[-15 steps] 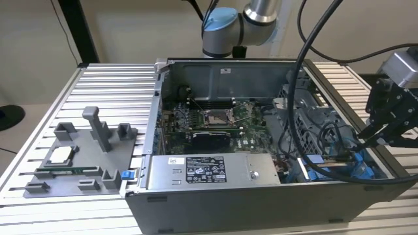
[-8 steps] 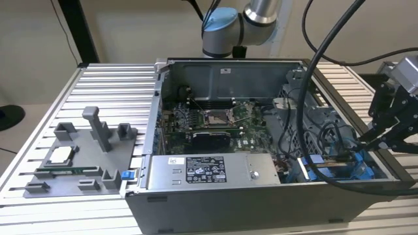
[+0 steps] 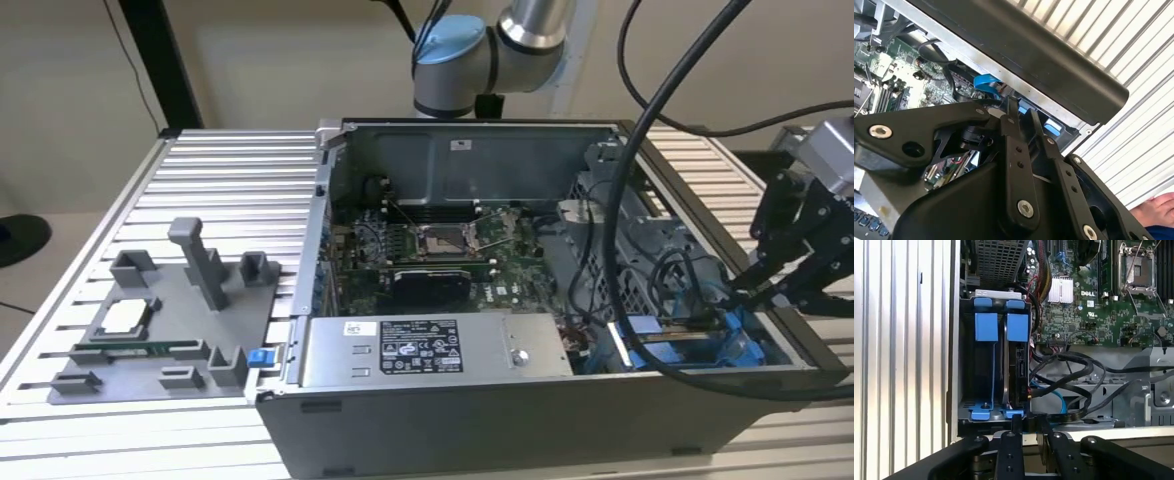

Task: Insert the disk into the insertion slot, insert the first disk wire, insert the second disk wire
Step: 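Insert the second disk wire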

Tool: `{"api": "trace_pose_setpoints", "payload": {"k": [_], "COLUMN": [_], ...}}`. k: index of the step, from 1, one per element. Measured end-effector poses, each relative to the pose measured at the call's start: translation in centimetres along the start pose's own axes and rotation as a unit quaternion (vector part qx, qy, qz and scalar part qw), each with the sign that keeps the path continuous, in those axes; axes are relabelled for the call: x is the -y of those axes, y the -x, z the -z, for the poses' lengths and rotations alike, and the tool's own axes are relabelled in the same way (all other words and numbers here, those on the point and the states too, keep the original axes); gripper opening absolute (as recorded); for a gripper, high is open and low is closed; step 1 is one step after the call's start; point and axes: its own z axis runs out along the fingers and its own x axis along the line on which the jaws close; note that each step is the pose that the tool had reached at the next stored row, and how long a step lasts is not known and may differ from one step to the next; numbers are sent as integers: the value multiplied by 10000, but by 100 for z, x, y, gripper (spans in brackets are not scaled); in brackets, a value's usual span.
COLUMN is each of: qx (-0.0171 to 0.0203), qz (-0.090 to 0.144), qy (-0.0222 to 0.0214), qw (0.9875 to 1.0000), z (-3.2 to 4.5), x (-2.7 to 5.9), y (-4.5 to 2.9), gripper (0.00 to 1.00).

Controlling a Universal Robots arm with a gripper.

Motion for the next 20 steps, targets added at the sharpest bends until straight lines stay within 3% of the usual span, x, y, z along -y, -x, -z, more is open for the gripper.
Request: {"api": "trace_pose_setpoints", "payload": {"k": [4,7,20], "qx": [12,41,363], "qz": [-58,-163,-423], "qy": [-10,-27,-66], "qw": [10000,9999,9984], "z": [-29,-45,-46], "x": [6,8,8], "y": [-5,-8,-8], "gripper": [100,100,100]}}
